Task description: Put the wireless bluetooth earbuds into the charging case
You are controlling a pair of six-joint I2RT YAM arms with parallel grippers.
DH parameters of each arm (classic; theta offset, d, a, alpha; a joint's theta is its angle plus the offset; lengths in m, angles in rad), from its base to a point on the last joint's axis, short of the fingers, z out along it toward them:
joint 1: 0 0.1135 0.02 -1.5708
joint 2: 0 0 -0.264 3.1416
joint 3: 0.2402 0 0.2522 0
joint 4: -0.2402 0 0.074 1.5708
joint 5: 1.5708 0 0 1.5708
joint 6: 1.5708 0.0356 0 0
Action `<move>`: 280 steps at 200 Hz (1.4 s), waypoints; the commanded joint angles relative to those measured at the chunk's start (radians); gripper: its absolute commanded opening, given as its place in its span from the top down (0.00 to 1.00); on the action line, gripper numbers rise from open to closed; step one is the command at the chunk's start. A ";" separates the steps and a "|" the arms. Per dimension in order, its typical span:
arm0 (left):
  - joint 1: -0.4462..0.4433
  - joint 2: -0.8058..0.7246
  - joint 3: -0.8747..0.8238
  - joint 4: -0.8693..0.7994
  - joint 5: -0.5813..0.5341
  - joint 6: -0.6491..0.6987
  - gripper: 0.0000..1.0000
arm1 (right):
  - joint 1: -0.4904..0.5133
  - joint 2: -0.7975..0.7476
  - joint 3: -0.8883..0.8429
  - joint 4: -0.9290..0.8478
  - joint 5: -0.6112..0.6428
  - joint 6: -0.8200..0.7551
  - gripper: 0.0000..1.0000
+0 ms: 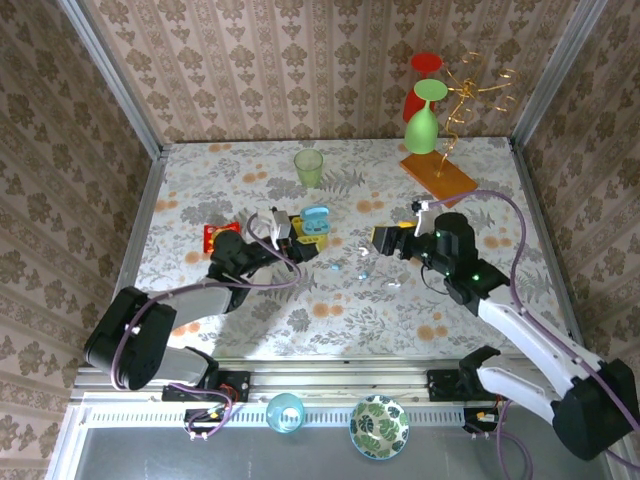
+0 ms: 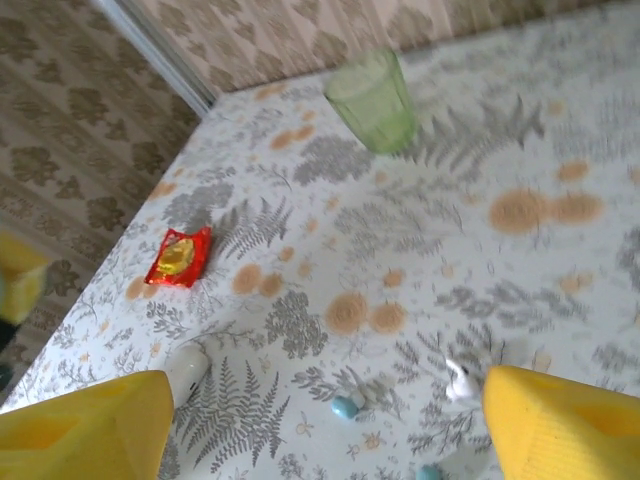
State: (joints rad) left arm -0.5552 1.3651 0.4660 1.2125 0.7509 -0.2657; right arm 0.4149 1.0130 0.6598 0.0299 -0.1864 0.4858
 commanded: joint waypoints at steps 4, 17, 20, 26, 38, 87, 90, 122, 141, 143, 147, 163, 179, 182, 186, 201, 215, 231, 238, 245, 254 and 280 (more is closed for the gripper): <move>0.006 -0.041 -0.007 0.036 0.001 0.005 0.80 | -0.005 0.125 0.009 -0.050 -0.035 0.181 0.24; 0.006 -0.047 -0.009 0.036 0.001 0.004 0.80 | -0.005 0.197 0.010 -0.026 -0.101 0.239 0.26; 0.006 -0.047 -0.010 0.036 0.001 0.005 0.80 | -0.005 0.213 0.011 -0.020 -0.114 0.252 0.27; 0.005 -0.048 -0.010 0.036 -0.001 0.004 0.80 | -0.004 0.244 0.012 -0.012 -0.136 0.271 0.29; 0.005 -0.046 -0.013 0.038 0.000 0.003 0.80 | -0.005 0.298 0.025 -0.032 -0.145 0.297 0.32; 0.005 -0.041 -0.010 0.048 0.003 -0.005 0.80 | -0.004 0.475 0.046 -0.026 -0.184 0.369 0.49; 0.005 -0.040 -0.010 0.048 0.004 -0.004 0.80 | -0.004 0.484 0.045 -0.021 -0.187 0.372 0.50; 0.005 -0.042 -0.009 0.048 0.008 -0.009 0.80 | -0.004 0.565 0.052 0.017 -0.194 0.387 0.56; 0.005 -0.047 -0.010 0.045 0.009 -0.009 0.80 | -0.003 0.601 0.056 0.034 -0.208 0.387 0.60; 0.005 -0.047 -0.012 0.045 0.009 -0.010 0.80 | -0.003 0.605 0.057 0.034 -0.210 0.387 0.61; 0.005 -0.047 -0.012 0.045 0.009 -0.010 0.80 | -0.003 0.609 0.058 0.037 -0.212 0.387 0.62; 0.005 -0.047 -0.013 0.046 0.008 -0.010 0.80 | -0.001 0.626 0.061 0.044 -0.224 0.389 0.66; 0.005 -0.047 -0.013 0.047 0.007 -0.010 0.80 | 0.000 0.639 0.057 0.057 -0.237 0.394 0.70; 0.005 -0.047 -0.014 0.047 0.005 -0.010 0.80 | -0.001 0.639 0.057 0.060 -0.238 0.394 0.70; 0.005 -0.047 -0.013 0.047 0.005 -0.009 0.80 | 0.000 0.641 0.056 0.062 -0.242 0.396 0.71; 0.005 -0.046 -0.011 0.045 0.006 -0.007 0.80 | 0.000 0.644 0.054 0.071 -0.251 0.399 0.71; 0.005 -0.045 -0.010 0.047 0.006 -0.007 0.80 | 0.000 0.649 0.054 0.077 -0.259 0.397 0.72; 0.005 -0.044 -0.012 0.047 0.007 -0.008 0.80 | 0.000 0.651 0.050 0.099 -0.276 0.399 0.73; 0.005 -0.044 -0.013 0.047 0.007 -0.009 0.80 | 0.000 0.654 0.050 0.108 -0.283 0.400 0.74; 0.005 -0.046 -0.015 0.047 0.007 -0.009 0.80 | 0.001 0.656 0.051 0.113 -0.288 0.403 0.74; 0.004 -0.049 -0.018 0.047 0.006 -0.009 0.80 | 0.001 0.657 0.051 0.119 -0.295 0.404 0.75; 0.003 -0.053 -0.021 0.047 0.002 -0.009 0.80 | -0.001 0.654 0.046 0.148 -0.308 0.411 0.76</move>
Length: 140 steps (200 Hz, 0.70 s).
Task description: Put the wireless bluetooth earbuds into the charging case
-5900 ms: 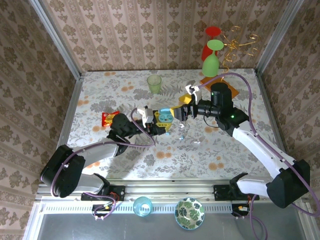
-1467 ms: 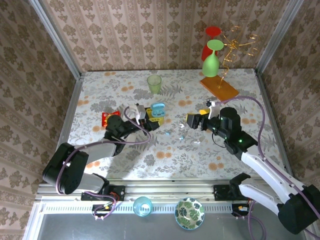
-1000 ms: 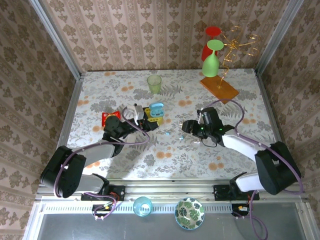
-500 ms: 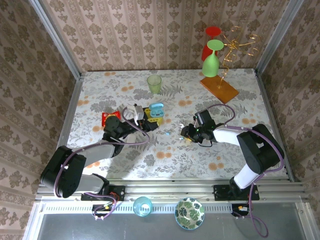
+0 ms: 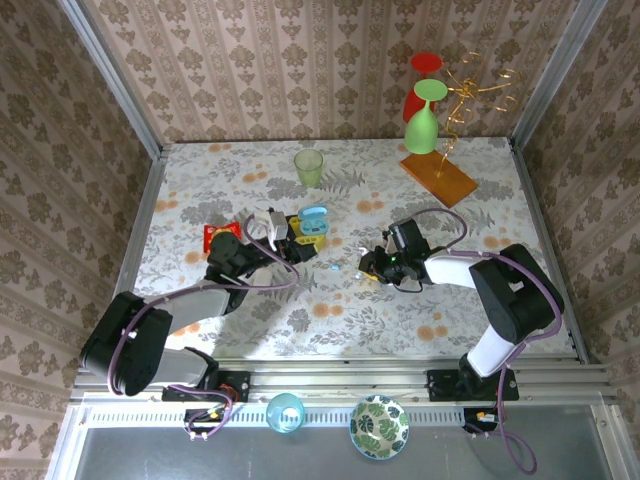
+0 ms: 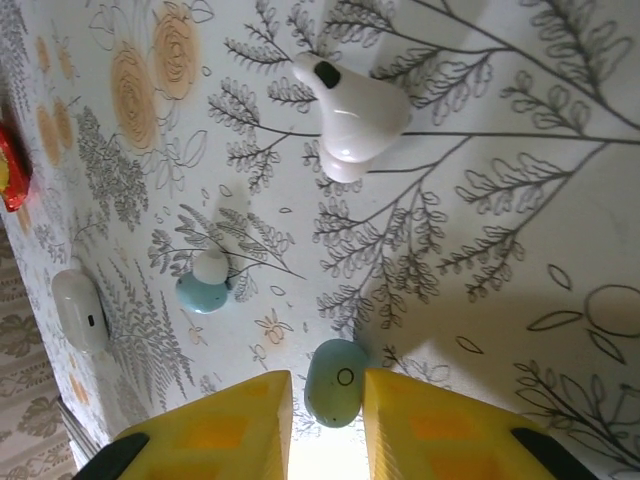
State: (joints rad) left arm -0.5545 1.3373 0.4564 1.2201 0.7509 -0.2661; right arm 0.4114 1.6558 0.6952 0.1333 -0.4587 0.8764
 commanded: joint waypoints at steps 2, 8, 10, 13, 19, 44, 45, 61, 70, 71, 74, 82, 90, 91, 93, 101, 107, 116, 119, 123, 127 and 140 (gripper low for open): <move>0.002 -0.025 -0.012 0.039 0.001 -0.008 0.80 | 0.003 0.012 0.010 0.045 -0.034 0.020 0.76; 0.002 -0.027 -0.013 0.039 0.002 -0.009 0.80 | 0.003 0.014 0.013 0.041 -0.034 0.019 0.76; 0.002 -0.027 -0.013 0.039 0.002 -0.009 0.80 | 0.003 0.015 0.013 0.040 -0.034 0.017 0.76; 0.002 -0.027 -0.013 0.039 0.001 -0.009 0.80 | 0.004 0.018 0.015 0.036 -0.034 0.016 0.76; 0.002 -0.028 -0.014 0.039 0.002 -0.009 0.80 | 0.003 0.021 0.019 0.026 -0.034 0.013 0.76; 0.002 -0.032 -0.014 0.039 0.001 -0.008 0.80 | 0.006 0.036 0.024 0.016 -0.033 0.014 0.76; 0.002 -0.032 -0.015 0.039 0.001 -0.008 0.80 | 0.006 0.036 0.025 0.017 -0.032 0.014 0.76; 0.002 -0.033 -0.018 0.039 0.002 -0.007 0.80 | 0.009 0.040 0.034 0.000 -0.031 0.013 0.76; 0.002 -0.033 -0.018 0.038 0.001 -0.007 0.80 | 0.011 0.042 0.039 -0.008 -0.028 0.010 0.76; 0.002 -0.033 -0.018 0.039 0.002 -0.007 0.80 | 0.011 0.042 0.039 -0.010 -0.028 0.010 0.76; 0.002 -0.033 -0.018 0.039 0.000 -0.007 0.80 | 0.011 0.044 0.041 -0.013 -0.028 0.009 0.76; 0.002 -0.033 -0.019 0.039 0.001 -0.007 0.80 | 0.012 0.048 0.046 -0.027 -0.023 0.005 0.76; 0.002 -0.033 -0.019 0.039 0.001 -0.007 0.80 | 0.012 0.050 0.052 -0.039 -0.020 0.000 0.75; 0.001 -0.033 -0.019 0.039 0.001 -0.007 0.80 | 0.013 0.050 0.052 -0.040 -0.020 0.000 0.74; 0.002 -0.033 -0.019 0.039 0.001 -0.007 0.80 | 0.013 0.050 0.053 -0.041 -0.020 -0.001 0.74; 0.001 -0.035 -0.021 0.039 0.002 -0.006 0.80 | 0.015 0.048 0.055 -0.041 -0.019 -0.006 0.73; 0.001 -0.035 -0.019 0.039 0.001 -0.007 0.80 | 0.018 0.044 0.057 -0.042 -0.019 -0.007 0.72; 0.002 -0.035 -0.022 0.039 0.001 -0.005 0.80 | 0.024 0.036 0.064 -0.051 -0.015 -0.016 0.71; 0.002 -0.036 -0.021 0.039 0.001 -0.004 0.80 | 0.027 0.033 0.070 -0.061 -0.011 -0.022 0.71; 0.002 -0.036 -0.022 0.040 0.001 -0.005 0.80 | 0.032 0.030 0.079 -0.077 -0.004 -0.031 0.70; 0.002 -0.036 -0.022 0.039 -0.001 -0.003 0.80 | 0.037 0.026 0.088 -0.096 0.008 -0.042 0.70; 0.002 -0.040 -0.027 0.039 -0.005 0.005 0.80 | 0.059 0.016 0.128 -0.177 0.064 -0.086 0.69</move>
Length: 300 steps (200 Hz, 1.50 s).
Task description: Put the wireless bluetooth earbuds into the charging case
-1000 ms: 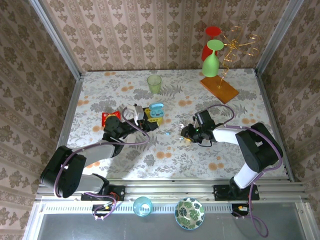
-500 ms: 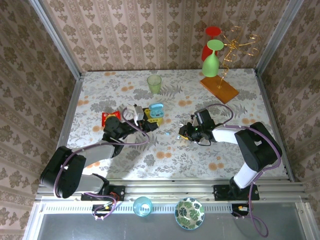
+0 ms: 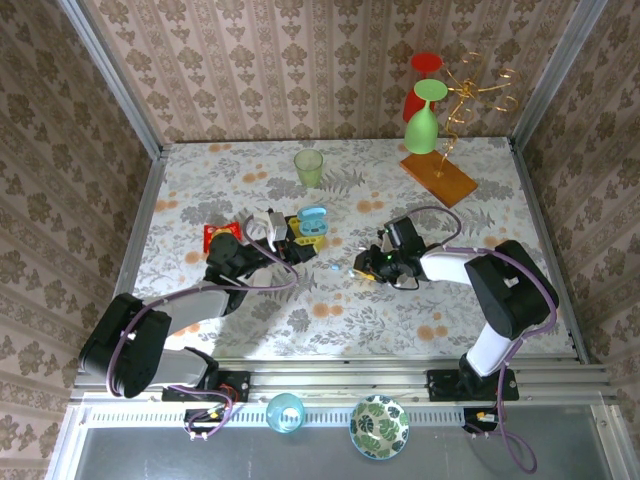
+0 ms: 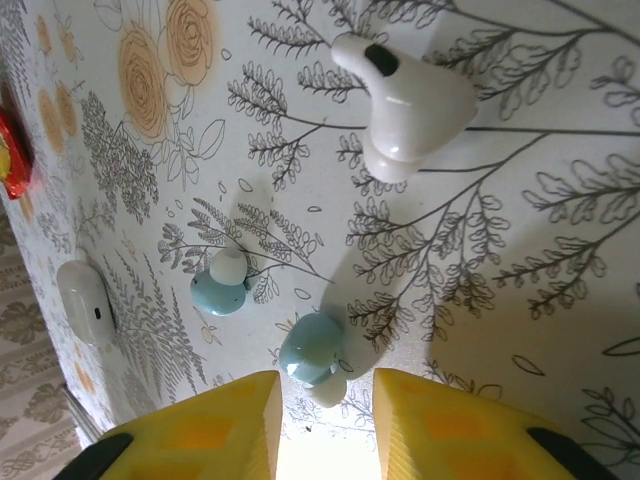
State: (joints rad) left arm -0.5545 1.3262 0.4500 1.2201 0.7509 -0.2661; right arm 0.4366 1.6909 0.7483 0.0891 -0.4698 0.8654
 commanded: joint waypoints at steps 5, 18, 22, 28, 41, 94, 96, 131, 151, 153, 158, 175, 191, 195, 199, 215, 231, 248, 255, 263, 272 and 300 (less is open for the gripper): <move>0.002 -0.031 -0.024 0.039 -0.008 0.009 0.80 | 0.042 -0.023 0.088 -0.163 0.102 -0.090 0.68; 0.011 -0.041 -0.037 0.038 -0.018 0.018 0.80 | 0.061 -0.034 0.115 -0.220 0.166 -0.117 0.69; 0.014 -0.045 -0.042 0.036 -0.020 0.018 0.80 | 0.064 -0.035 0.122 -0.234 0.180 -0.121 0.68; 0.021 -0.053 -0.049 0.034 -0.024 0.018 0.80 | 0.069 -0.034 0.136 -0.253 0.202 -0.128 0.68; 0.036 -0.073 -0.063 0.026 -0.028 0.020 0.80 | 0.076 -0.024 0.160 -0.289 0.221 -0.137 0.68; 0.075 -0.192 -0.095 -0.122 -0.057 0.090 0.80 | 0.121 0.009 0.228 -0.385 0.309 -0.174 0.68; 0.076 -0.195 -0.095 -0.126 -0.060 0.092 0.80 | 0.122 0.010 0.232 -0.385 0.309 -0.174 0.68; 0.091 -0.232 -0.106 -0.152 -0.064 0.099 0.80 | 0.140 0.046 0.253 -0.383 0.305 -0.161 0.69; 0.090 -0.237 -0.106 -0.152 -0.065 0.099 0.80 | 0.146 0.070 0.271 -0.378 0.298 -0.161 0.69; 0.090 -0.237 -0.106 -0.152 -0.064 0.099 0.80 | 0.147 0.074 0.274 -0.378 0.297 -0.162 0.69; 0.090 -0.237 -0.106 -0.151 -0.064 0.099 0.80 | 0.148 0.081 0.277 -0.377 0.295 -0.164 0.69; 0.090 -0.238 -0.108 -0.150 -0.064 0.096 0.80 | 0.151 0.103 0.293 -0.371 0.289 -0.173 0.69; 0.090 -0.242 -0.109 -0.152 -0.065 0.093 0.80 | 0.152 0.120 0.309 -0.371 0.288 -0.184 0.70; 0.090 -0.242 -0.109 -0.154 -0.064 0.093 0.80 | 0.153 0.125 0.312 -0.371 0.289 -0.187 0.70; 0.091 -0.243 -0.109 -0.154 -0.065 0.093 0.80 | 0.153 0.127 0.317 -0.372 0.289 -0.191 0.70; 0.090 -0.245 -0.108 -0.157 -0.067 0.092 0.80 | 0.152 0.147 0.332 -0.376 0.296 -0.214 0.70; 0.090 -0.243 -0.107 -0.156 -0.066 0.093 0.80 | 0.153 0.168 0.355 -0.397 0.309 -0.247 0.70; 0.090 -0.243 -0.105 -0.157 -0.067 0.093 0.80 | 0.152 0.165 0.369 -0.418 0.319 -0.281 0.70; 0.090 -0.244 -0.105 -0.159 -0.066 0.093 0.80 | 0.152 0.156 0.372 -0.425 0.327 -0.296 0.70; 0.090 -0.245 -0.105 -0.159 -0.068 0.095 0.80 | 0.154 0.144 0.371 -0.433 0.340 -0.311 0.69; 0.090 -0.245 -0.105 -0.159 -0.074 0.097 0.80 | 0.158 0.128 0.372 -0.449 0.370 -0.326 0.68; 0.091 -0.251 -0.107 -0.159 -0.099 0.103 0.80 | 0.201 0.082 0.382 -0.520 0.513 -0.389 0.63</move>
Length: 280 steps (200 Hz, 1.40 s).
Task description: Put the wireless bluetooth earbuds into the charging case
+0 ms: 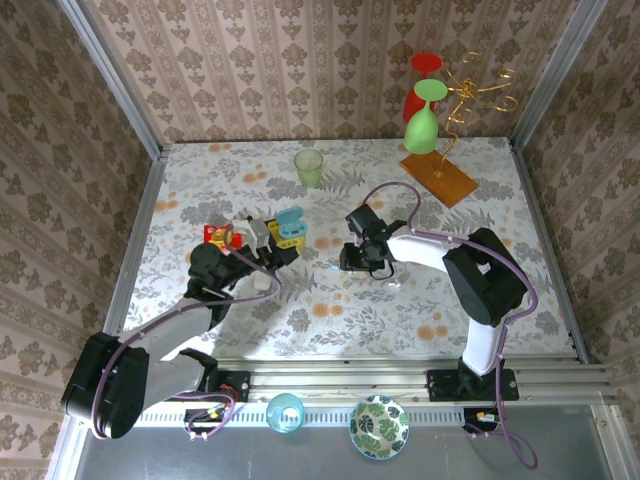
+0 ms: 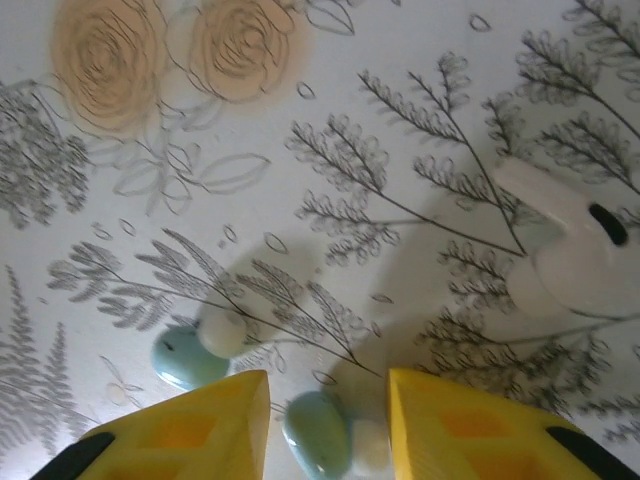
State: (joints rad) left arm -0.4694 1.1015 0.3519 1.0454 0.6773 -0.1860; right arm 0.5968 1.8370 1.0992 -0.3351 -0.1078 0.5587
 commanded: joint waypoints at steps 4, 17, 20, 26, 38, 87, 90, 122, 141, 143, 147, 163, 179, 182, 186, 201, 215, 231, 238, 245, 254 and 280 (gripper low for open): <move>0.006 -0.028 -0.008 0.016 -0.027 0.025 0.81 | 0.050 -0.073 0.027 -0.097 0.171 -0.091 0.63; 0.007 -0.032 -0.010 0.015 -0.027 0.025 0.80 | 0.076 -0.097 0.011 -0.095 0.241 -0.116 0.63; 0.006 -0.033 -0.010 0.016 -0.055 0.025 0.80 | 0.083 -0.103 0.009 -0.097 0.255 -0.122 0.63; 0.036 -0.037 -0.011 0.014 -0.062 0.025 0.80 | 0.094 -0.110 0.007 -0.103 0.281 -0.136 0.63; 0.045 -0.042 -0.015 0.011 -0.073 0.025 0.81 | 0.119 -0.120 0.008 -0.112 0.323 -0.174 0.63; 0.070 -0.081 -0.027 -0.009 -0.117 0.026 0.81 | 0.204 -0.074 0.083 -0.197 0.439 -0.343 0.65; 0.073 -0.085 -0.027 -0.012 -0.119 0.028 0.81 | 0.208 -0.069 0.087 -0.197 0.445 -0.356 0.65; 0.081 -0.118 -0.025 -0.062 -0.131 0.042 0.81 | 0.238 -0.008 0.135 -0.246 0.509 -0.469 0.67; 0.080 -0.129 -0.025 -0.077 -0.136 0.046 0.81 | 0.243 0.030 0.170 -0.282 0.530 -0.506 0.68; 0.080 -0.130 -0.025 -0.079 -0.137 0.046 0.81 | 0.244 0.033 0.175 -0.287 0.531 -0.510 0.68; 0.081 -0.130 -0.025 -0.080 -0.137 0.048 0.81 | 0.246 0.040 0.181 -0.291 0.536 -0.513 0.68; 0.081 -0.131 -0.026 -0.081 -0.139 0.049 0.81 | 0.249 0.064 0.205 -0.316 0.553 -0.529 0.68; 0.081 -0.130 -0.025 -0.082 -0.140 0.050 0.81 | 0.251 0.082 0.221 -0.333 0.568 -0.534 0.69; 0.081 -0.130 -0.025 -0.083 -0.139 0.051 0.81 | 0.250 0.085 0.224 -0.337 0.569 -0.535 0.69; 0.081 -0.130 -0.025 -0.083 -0.139 0.053 0.81 | 0.251 0.088 0.225 -0.339 0.573 -0.534 0.70; 0.083 -0.128 -0.024 -0.085 -0.140 0.052 0.81 | 0.251 0.103 0.232 -0.346 0.586 -0.534 0.74; 0.083 -0.127 -0.024 -0.083 -0.138 0.053 0.81 | 0.252 0.112 0.237 -0.354 0.591 -0.530 0.74; 0.083 -0.127 -0.025 -0.083 -0.138 0.052 0.81 | 0.253 0.120 0.242 -0.357 0.593 -0.533 0.75; 0.083 -0.127 -0.025 -0.084 -0.139 0.052 0.81 | 0.253 0.122 0.244 -0.360 0.593 -0.534 0.75; 0.083 -0.126 -0.025 -0.083 -0.137 0.052 0.81 | 0.254 0.127 0.250 -0.362 0.596 -0.534 0.75; 0.083 -0.126 -0.025 -0.083 -0.137 0.053 0.81 | 0.255 0.132 0.255 -0.363 0.596 -0.536 0.75; 0.082 -0.126 -0.027 -0.082 -0.138 0.052 0.81 | 0.261 0.149 0.273 -0.364 0.588 -0.542 0.75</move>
State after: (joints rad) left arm -0.3965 0.9871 0.3328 0.9642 0.5480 -0.1558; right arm 0.8455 1.9614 1.3277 -0.6640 0.4500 0.0292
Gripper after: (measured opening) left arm 0.384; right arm 0.252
